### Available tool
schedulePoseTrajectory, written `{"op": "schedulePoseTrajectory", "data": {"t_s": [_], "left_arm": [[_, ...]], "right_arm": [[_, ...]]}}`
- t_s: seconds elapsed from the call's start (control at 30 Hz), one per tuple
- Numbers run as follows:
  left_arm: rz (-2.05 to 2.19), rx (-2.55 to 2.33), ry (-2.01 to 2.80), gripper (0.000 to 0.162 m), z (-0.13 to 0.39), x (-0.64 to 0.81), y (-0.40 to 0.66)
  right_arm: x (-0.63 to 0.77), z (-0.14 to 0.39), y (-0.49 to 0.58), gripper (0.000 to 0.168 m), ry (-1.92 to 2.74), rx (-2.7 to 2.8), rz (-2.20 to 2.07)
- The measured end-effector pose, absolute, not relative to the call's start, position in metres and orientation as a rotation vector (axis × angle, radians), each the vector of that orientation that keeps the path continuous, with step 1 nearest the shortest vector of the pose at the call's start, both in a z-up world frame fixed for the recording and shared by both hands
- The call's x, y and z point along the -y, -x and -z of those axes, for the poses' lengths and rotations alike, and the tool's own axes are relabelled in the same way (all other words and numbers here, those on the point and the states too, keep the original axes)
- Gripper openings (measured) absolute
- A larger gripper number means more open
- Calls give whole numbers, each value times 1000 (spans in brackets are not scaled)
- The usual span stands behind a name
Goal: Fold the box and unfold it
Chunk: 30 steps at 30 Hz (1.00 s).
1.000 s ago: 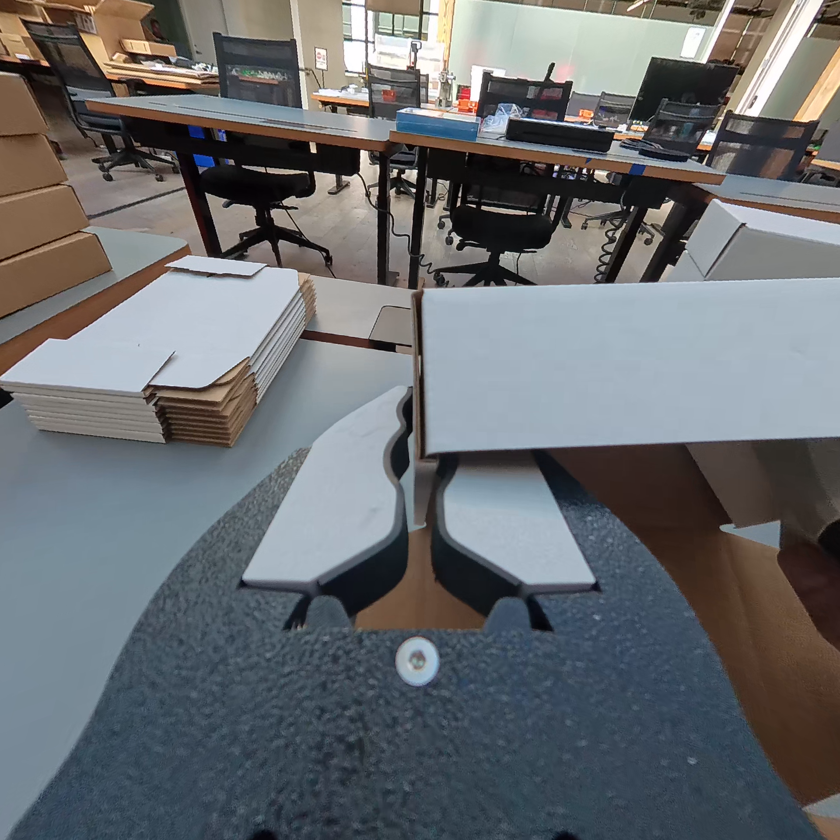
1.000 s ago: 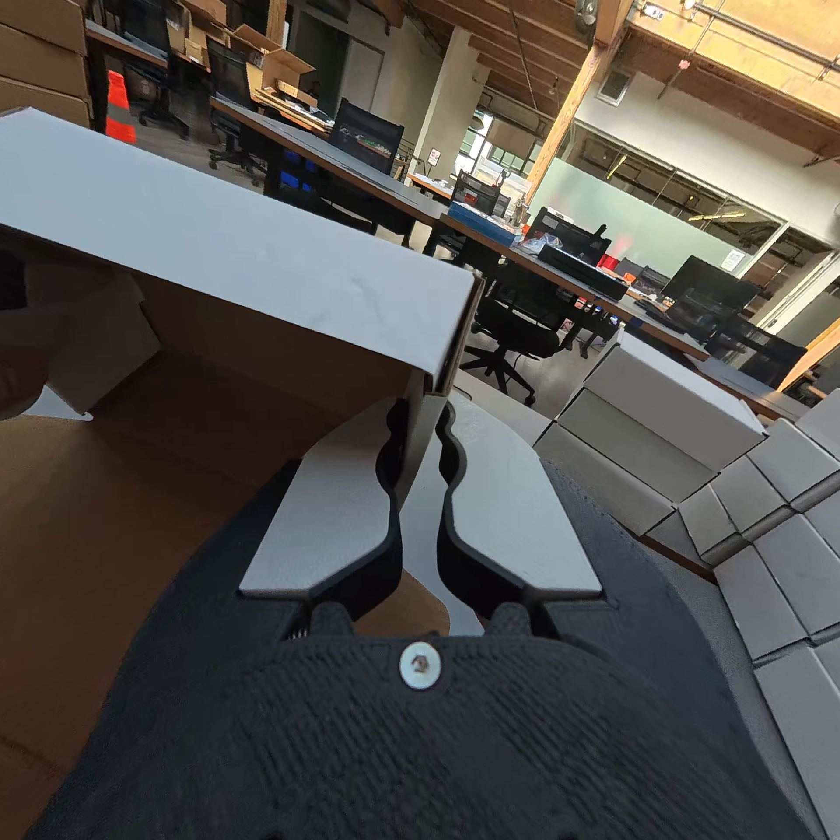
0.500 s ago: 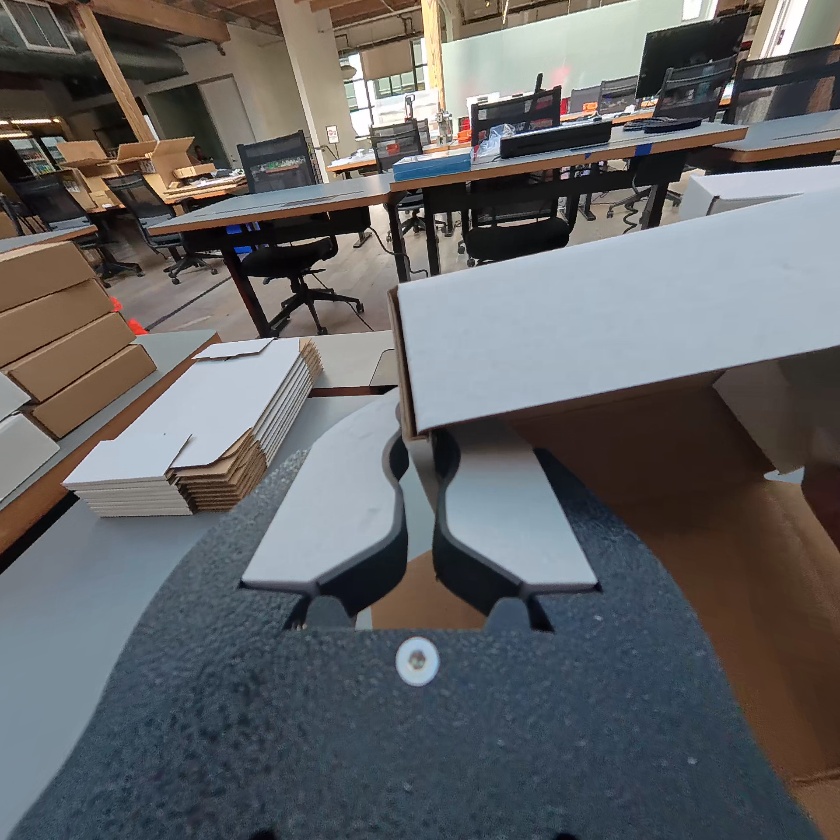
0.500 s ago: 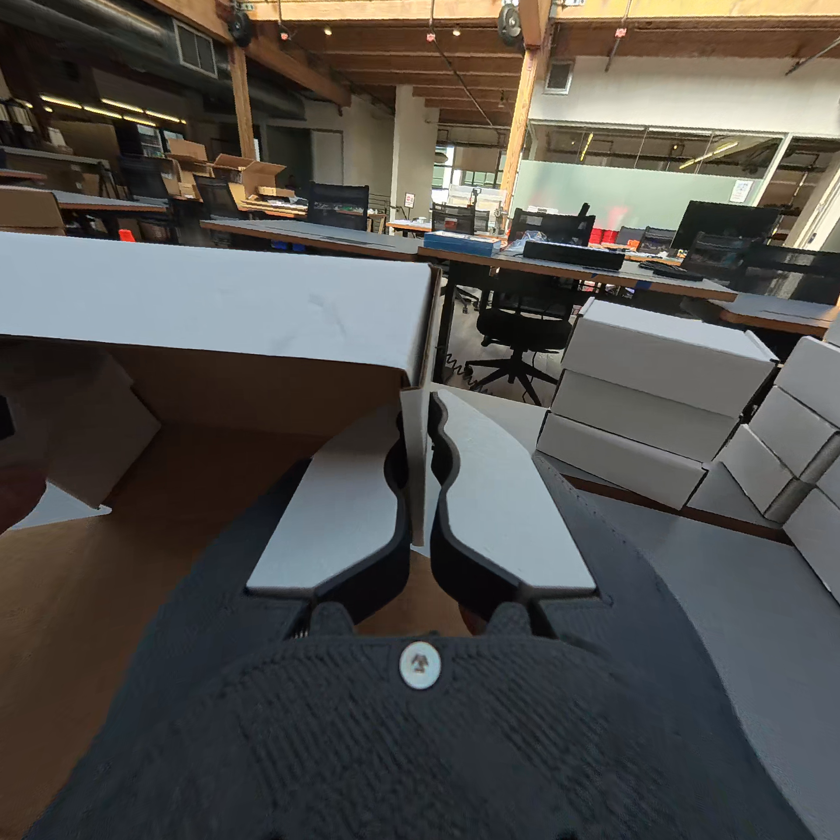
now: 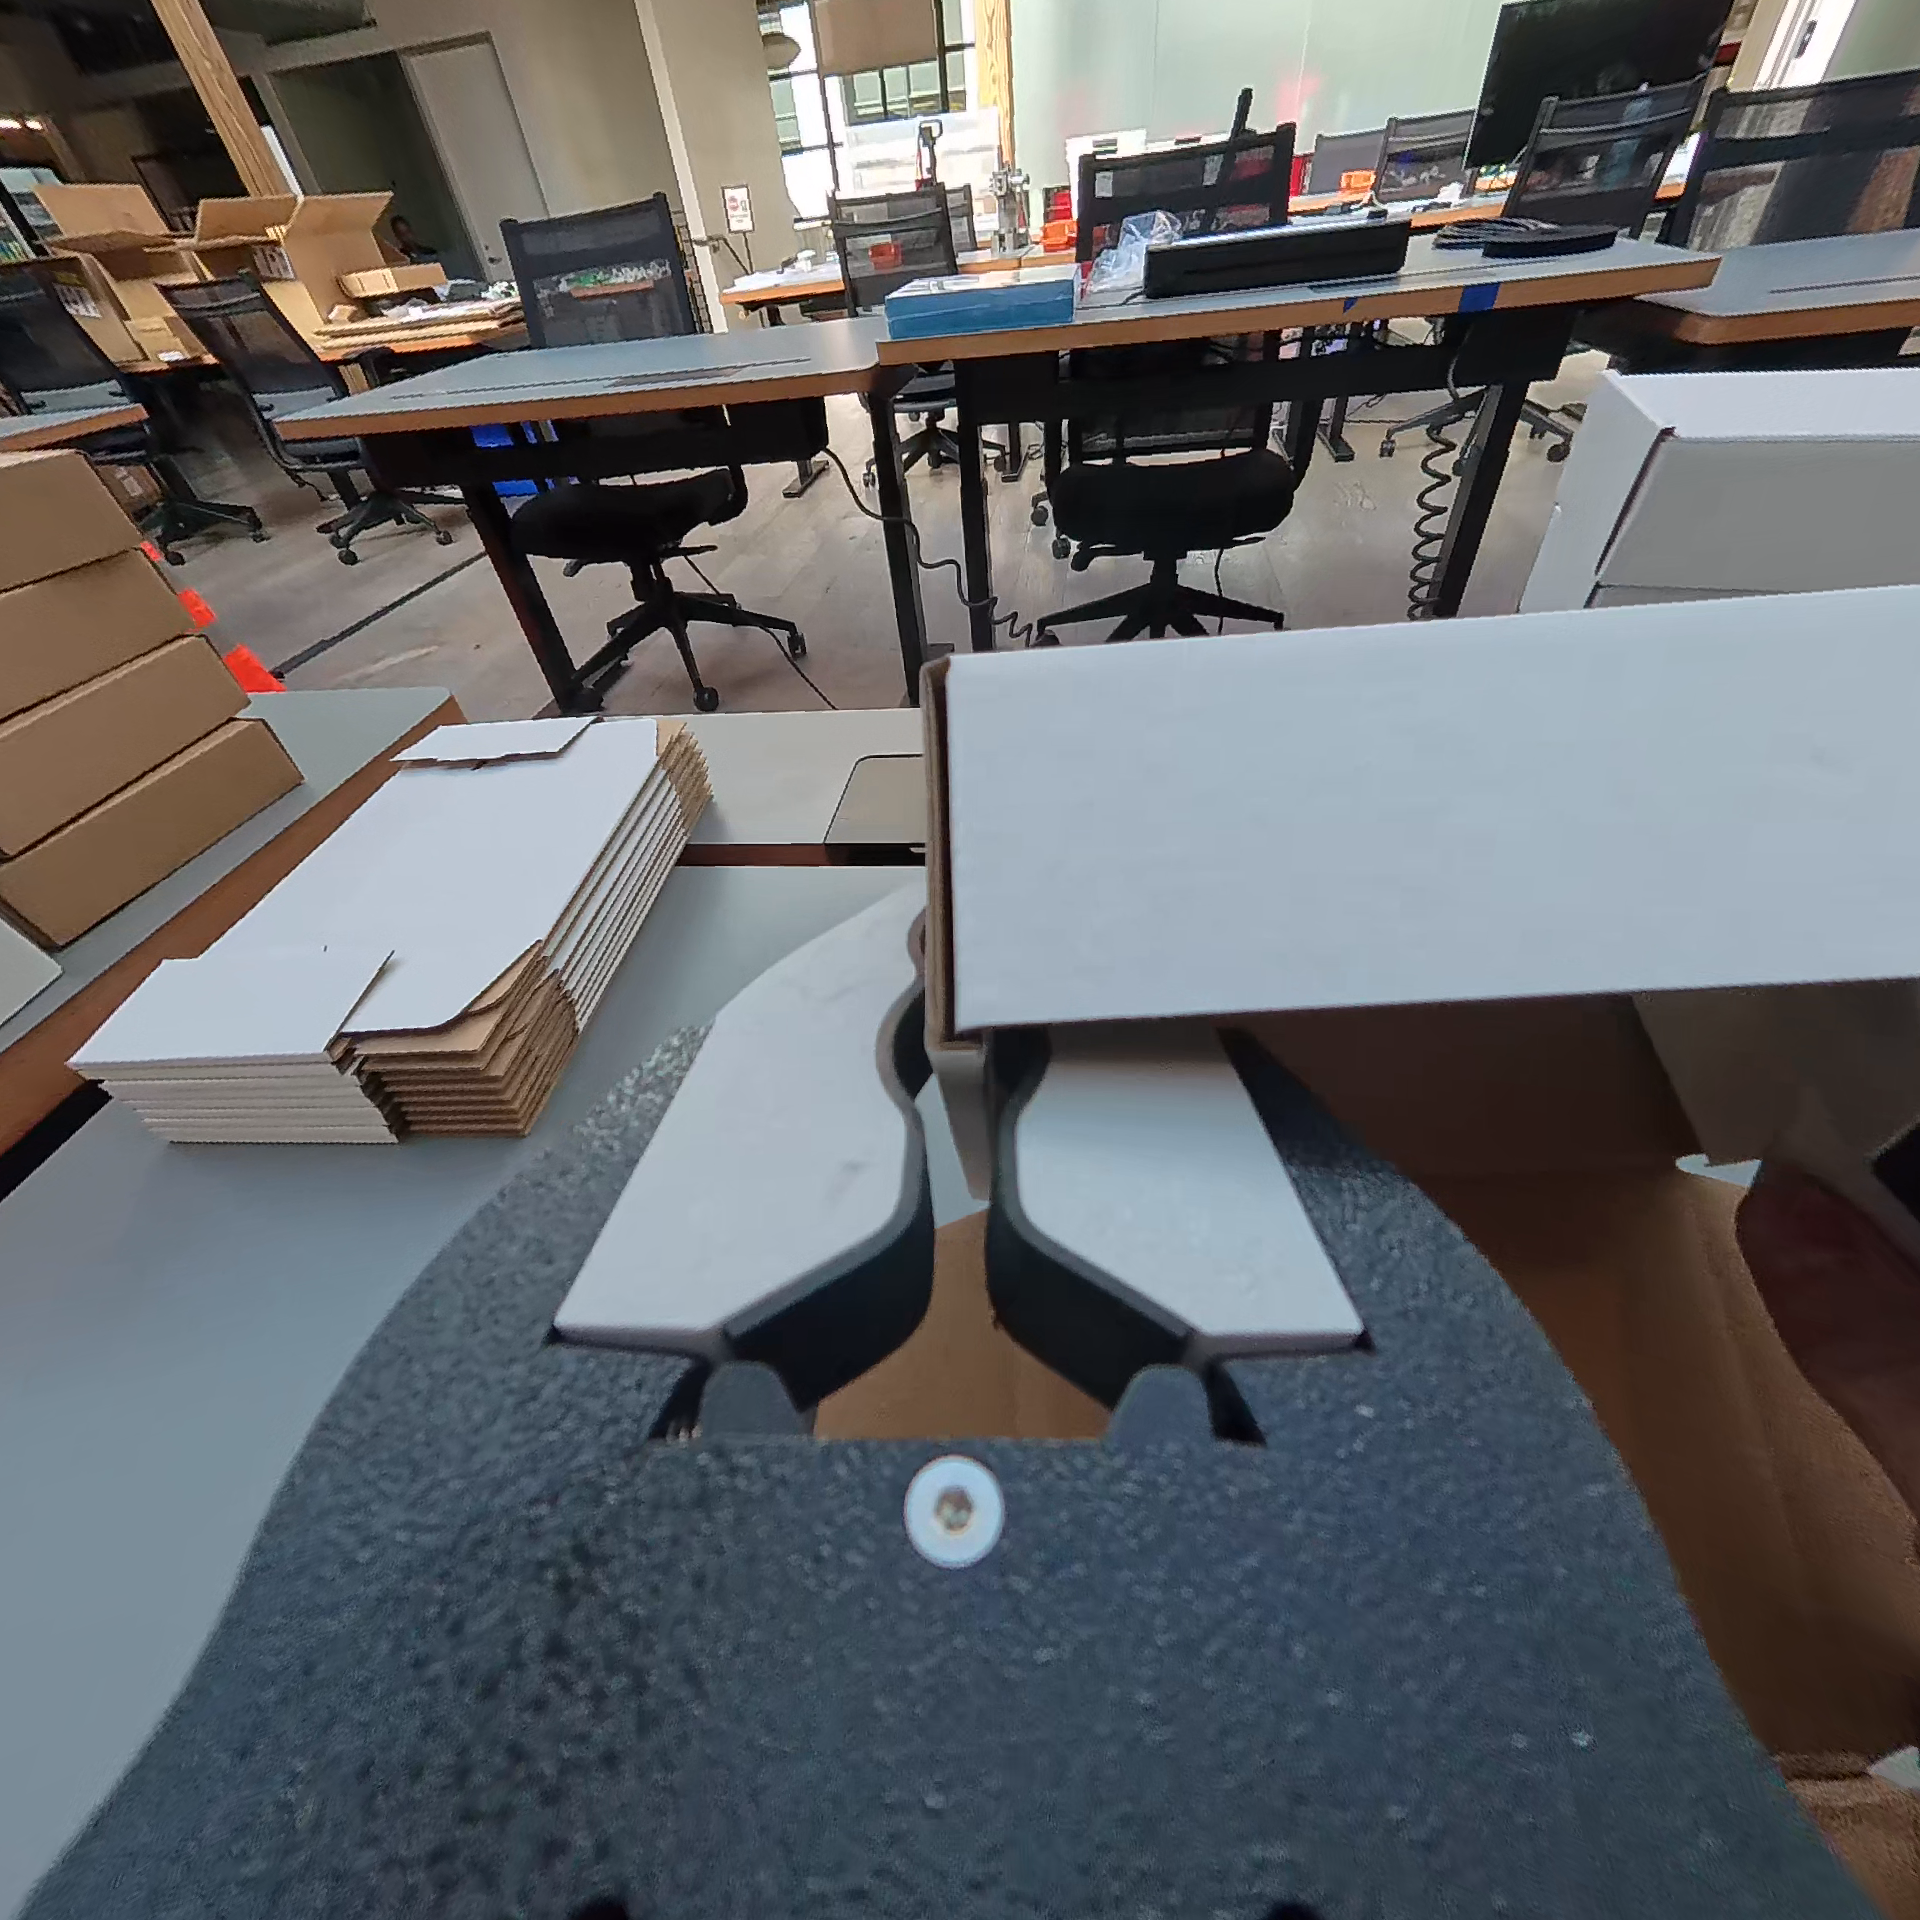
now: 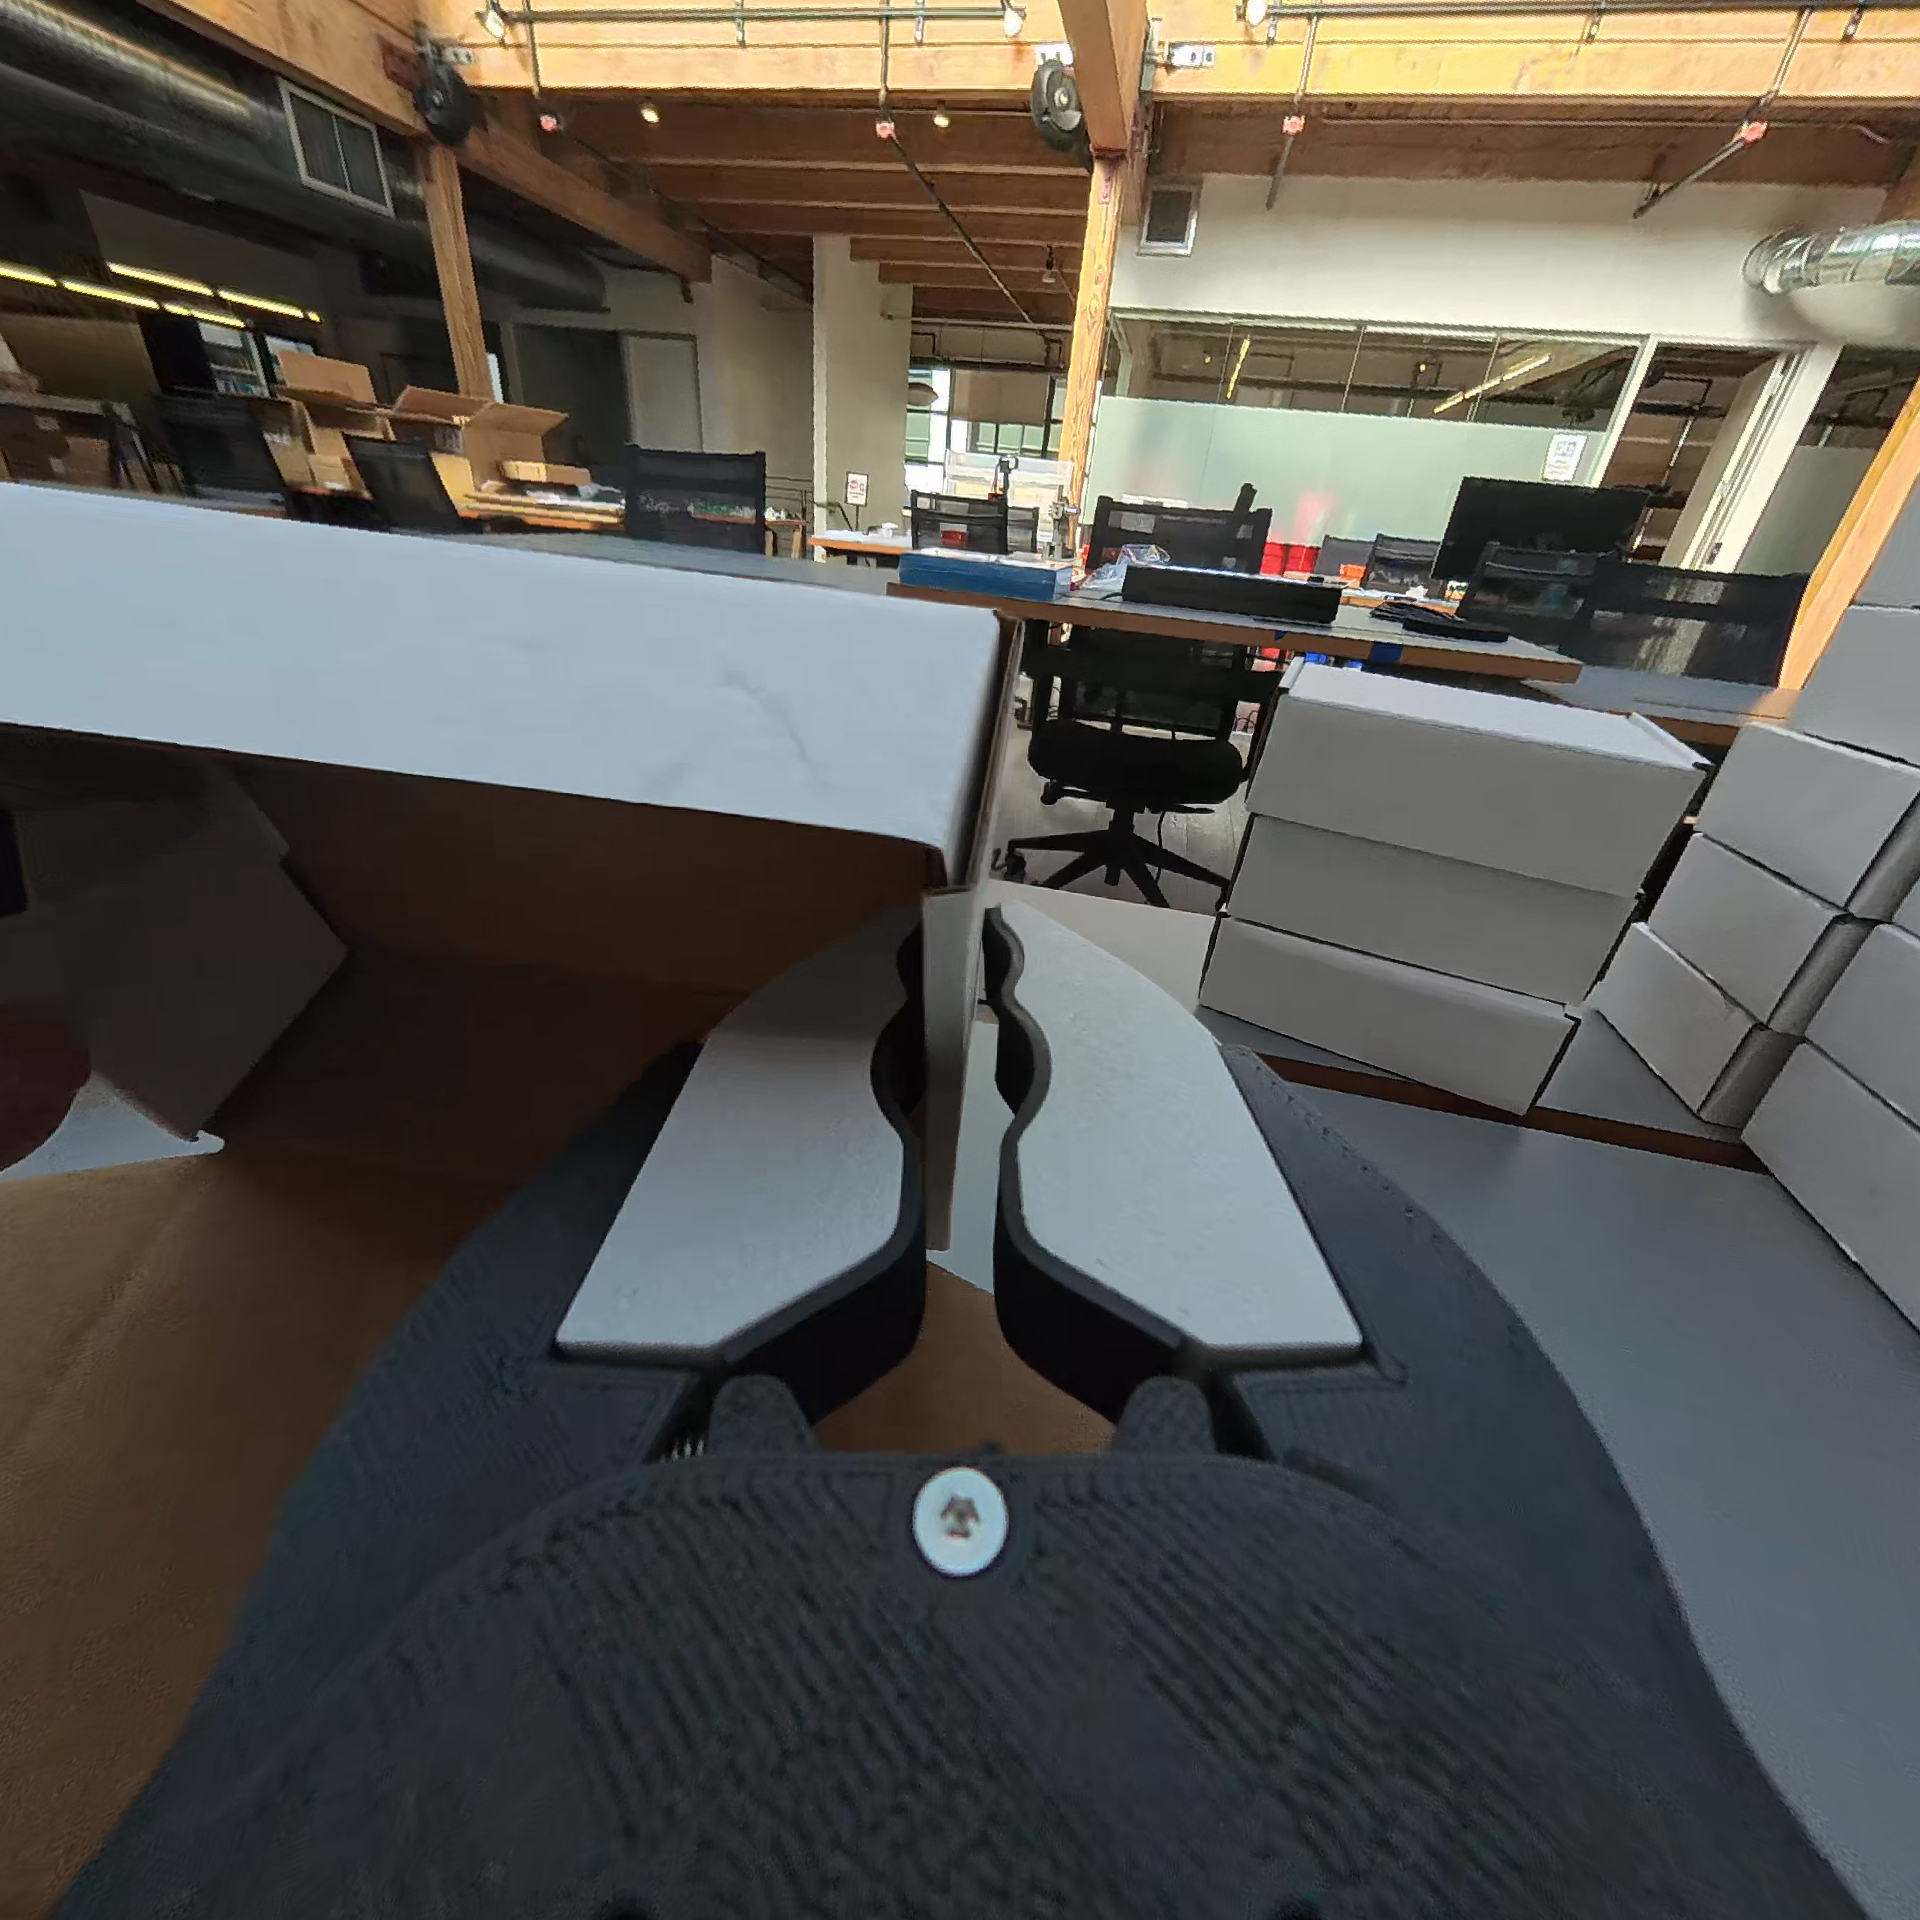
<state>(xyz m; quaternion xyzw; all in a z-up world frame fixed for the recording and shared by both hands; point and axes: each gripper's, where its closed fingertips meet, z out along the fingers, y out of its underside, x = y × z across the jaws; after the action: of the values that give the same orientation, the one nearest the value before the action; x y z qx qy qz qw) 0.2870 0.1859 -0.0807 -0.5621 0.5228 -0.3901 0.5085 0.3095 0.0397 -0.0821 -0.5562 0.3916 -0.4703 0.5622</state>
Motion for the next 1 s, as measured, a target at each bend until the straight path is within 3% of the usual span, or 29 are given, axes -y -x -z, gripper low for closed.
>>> {"op": "schedulePoseTrajectory", "data": {"t_s": [0.33,0.47,0.5,0.67,0.83,1.0], "left_arm": [[1058,-1256,1464,4,106,-189,-291],[1095,-1255,1524,4,112,-200,-295],[1100,-1260,1537,5,113,-203,-296],[990,-1318,1482,5,102,-234,-307],[934,-1572,1313,5,76,-238,-324],[853,-2085,1033,5,70,-196,-324]], "right_arm": [[-43,86,-308,6,1373,-909,1215],[-56,92,-307,12,1484,-847,1195],[-60,91,-306,15,1507,-808,1185],[-78,60,-275,65,1529,-588,977],[-45,34,-249,80,1485,-551,749],[-4,47,-249,91,1545,-529,751]]}}
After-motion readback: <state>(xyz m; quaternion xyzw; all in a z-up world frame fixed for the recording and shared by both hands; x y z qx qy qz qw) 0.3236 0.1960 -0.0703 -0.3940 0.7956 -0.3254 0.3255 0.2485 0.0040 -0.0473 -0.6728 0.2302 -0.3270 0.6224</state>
